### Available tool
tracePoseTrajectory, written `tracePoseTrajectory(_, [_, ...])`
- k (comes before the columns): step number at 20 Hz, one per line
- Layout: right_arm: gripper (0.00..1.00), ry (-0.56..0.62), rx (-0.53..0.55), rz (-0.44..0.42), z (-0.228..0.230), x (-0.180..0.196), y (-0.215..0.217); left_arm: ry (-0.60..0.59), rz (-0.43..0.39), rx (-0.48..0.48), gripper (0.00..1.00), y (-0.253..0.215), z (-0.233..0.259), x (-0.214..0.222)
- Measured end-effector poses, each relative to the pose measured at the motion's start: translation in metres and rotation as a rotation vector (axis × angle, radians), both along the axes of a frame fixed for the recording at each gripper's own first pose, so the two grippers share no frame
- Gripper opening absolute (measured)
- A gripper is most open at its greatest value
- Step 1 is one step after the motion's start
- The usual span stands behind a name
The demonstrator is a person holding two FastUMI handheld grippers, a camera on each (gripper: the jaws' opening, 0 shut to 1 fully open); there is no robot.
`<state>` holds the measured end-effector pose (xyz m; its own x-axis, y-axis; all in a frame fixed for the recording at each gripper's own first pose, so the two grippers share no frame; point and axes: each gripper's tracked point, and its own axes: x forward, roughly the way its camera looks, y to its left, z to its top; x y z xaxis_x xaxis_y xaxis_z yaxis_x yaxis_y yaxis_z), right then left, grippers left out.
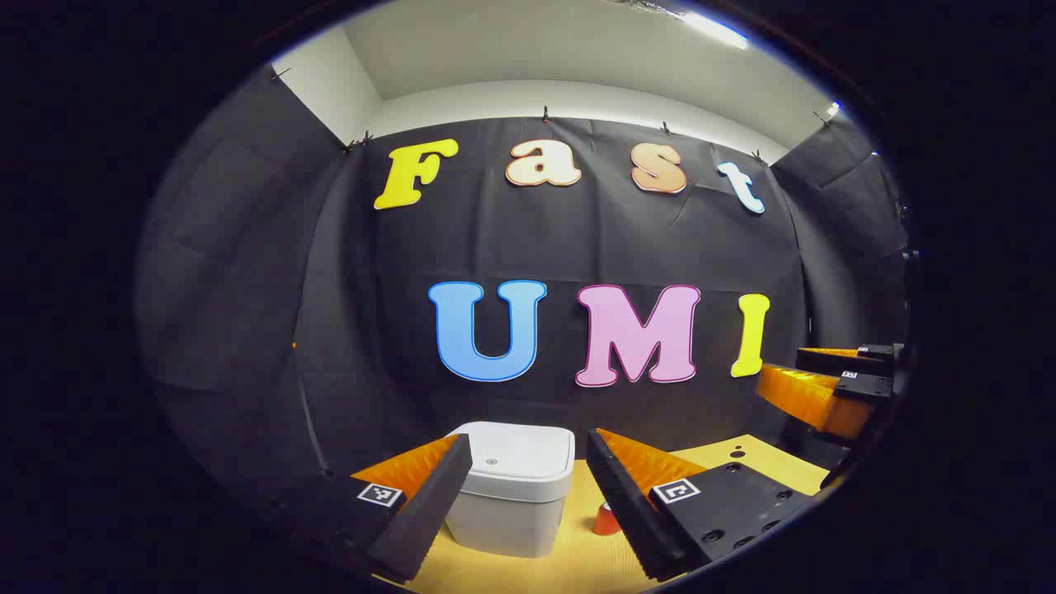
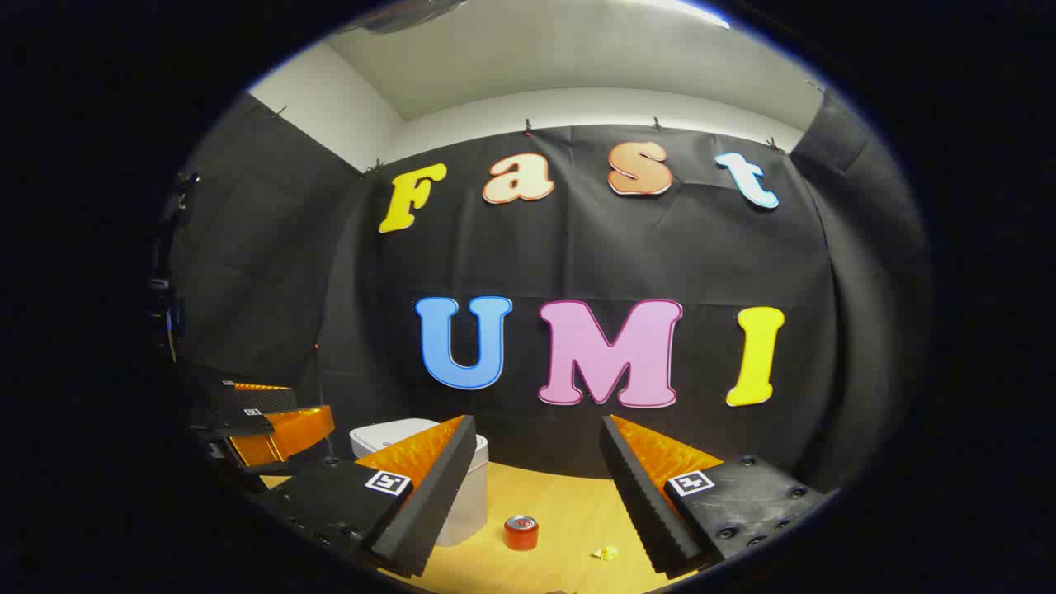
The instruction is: Press the lid of the desktop garbage bin to open it, pick up the crumpled paper on the desktop and throw it into the bin, then pick up the pop can on the desktop and drop it into the bin, and finally close the garbage bin lid.
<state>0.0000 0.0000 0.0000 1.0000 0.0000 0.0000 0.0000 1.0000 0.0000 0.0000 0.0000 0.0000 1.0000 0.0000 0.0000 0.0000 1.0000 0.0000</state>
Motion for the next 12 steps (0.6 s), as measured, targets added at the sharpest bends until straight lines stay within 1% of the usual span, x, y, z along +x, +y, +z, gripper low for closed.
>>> tracePoseTrajectory(2, [0.97,0.0,-0.001,-0.027,0.003,-0.004,-0.01,0.005,0.002,-0.005,0.94,0.001,0.0,0.002])
tracePoseTrajectory(6, [0.96,-0.018,-0.049,-0.049,0.001,-0.016,-0.02,0.006,-0.004,-0.001,0.94,-0.003,-0.002,0.003])
tracePoseTrajectory(9, [0.97,-0.002,-0.054,-0.051,-0.005,-0.02,-0.02,0.012,-0.019,0.011,0.94,-0.01,-0.004,0.003])
tracePoseTrajectory(12, [0.97,-0.018,-0.06,-0.072,-0.002,-0.021,-0.026,0.007,-0.048,0.012,0.94,-0.019,-0.004,0.004])
